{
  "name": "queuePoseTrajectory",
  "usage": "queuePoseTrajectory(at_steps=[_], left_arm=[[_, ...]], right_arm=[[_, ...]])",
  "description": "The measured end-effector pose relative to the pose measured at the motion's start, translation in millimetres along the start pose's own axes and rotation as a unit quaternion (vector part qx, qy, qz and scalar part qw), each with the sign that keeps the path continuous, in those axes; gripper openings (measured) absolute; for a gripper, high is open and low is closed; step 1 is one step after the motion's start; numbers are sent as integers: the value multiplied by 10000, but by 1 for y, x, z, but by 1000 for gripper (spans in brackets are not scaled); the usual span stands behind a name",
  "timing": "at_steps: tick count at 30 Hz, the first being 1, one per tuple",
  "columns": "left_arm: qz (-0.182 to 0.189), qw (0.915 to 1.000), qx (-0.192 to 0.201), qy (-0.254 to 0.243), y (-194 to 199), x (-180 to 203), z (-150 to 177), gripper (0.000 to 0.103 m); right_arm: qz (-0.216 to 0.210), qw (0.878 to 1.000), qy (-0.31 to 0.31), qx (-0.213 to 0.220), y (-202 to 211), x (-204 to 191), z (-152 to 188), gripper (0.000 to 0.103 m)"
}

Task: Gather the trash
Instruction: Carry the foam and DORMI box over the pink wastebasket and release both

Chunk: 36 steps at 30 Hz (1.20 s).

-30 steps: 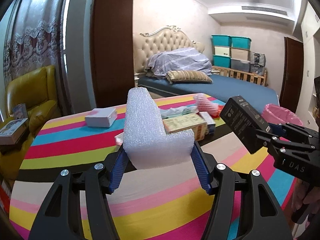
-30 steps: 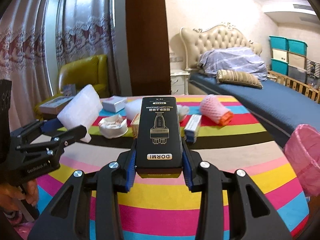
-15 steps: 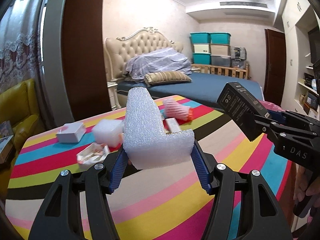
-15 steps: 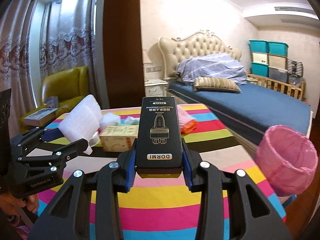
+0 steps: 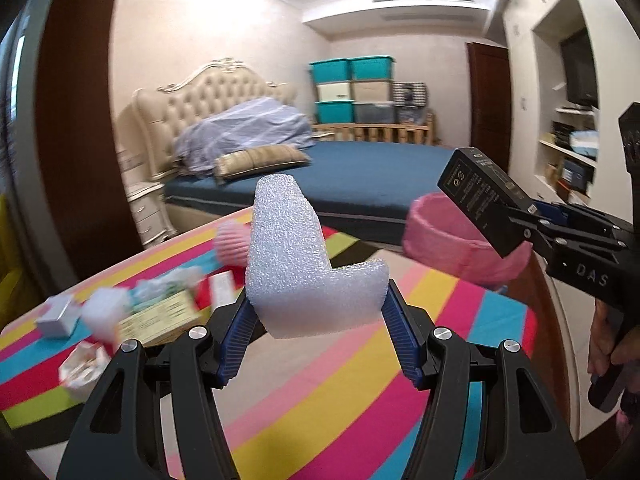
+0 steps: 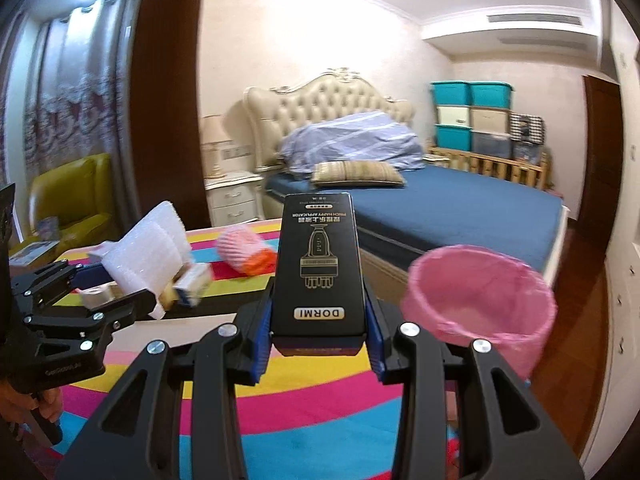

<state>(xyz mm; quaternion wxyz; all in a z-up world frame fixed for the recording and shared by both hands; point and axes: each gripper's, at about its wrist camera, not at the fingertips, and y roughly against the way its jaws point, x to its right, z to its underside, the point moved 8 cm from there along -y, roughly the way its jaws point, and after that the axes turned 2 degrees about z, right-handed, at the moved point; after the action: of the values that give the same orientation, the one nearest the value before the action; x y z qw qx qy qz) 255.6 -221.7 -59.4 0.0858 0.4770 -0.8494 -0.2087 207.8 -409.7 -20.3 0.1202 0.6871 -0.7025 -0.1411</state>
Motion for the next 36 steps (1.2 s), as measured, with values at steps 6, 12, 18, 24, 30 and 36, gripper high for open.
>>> queuePoseTrajectory(at_steps=[6,12,18,24,30,36], left_arm=[[484,9985,-94,-223,-29,47,-16,58],[991,9940,-274,-361,-72,90,-38,58],[1545,9866,-276,-453,-117,137,-69,58],[1914,9791,-442,-535,-168,179,-91,59],[1952,9779,-502,-552,-204,203,-103,59],[1823,9789,-642,-658,-235,212,-96,91]], right_arm=[[478,9984,-291,11,4,62,4,38],[842,9957,-384,-105,-2,113,9,38],[1012,9931,-522,-264,-18,165,12,38],[991,9919,-712,-350,-44,209,13,38],[931,9924,-710,-375,-61,237,6,38],[794,9932,-757,-401,-76,256,1,65]])
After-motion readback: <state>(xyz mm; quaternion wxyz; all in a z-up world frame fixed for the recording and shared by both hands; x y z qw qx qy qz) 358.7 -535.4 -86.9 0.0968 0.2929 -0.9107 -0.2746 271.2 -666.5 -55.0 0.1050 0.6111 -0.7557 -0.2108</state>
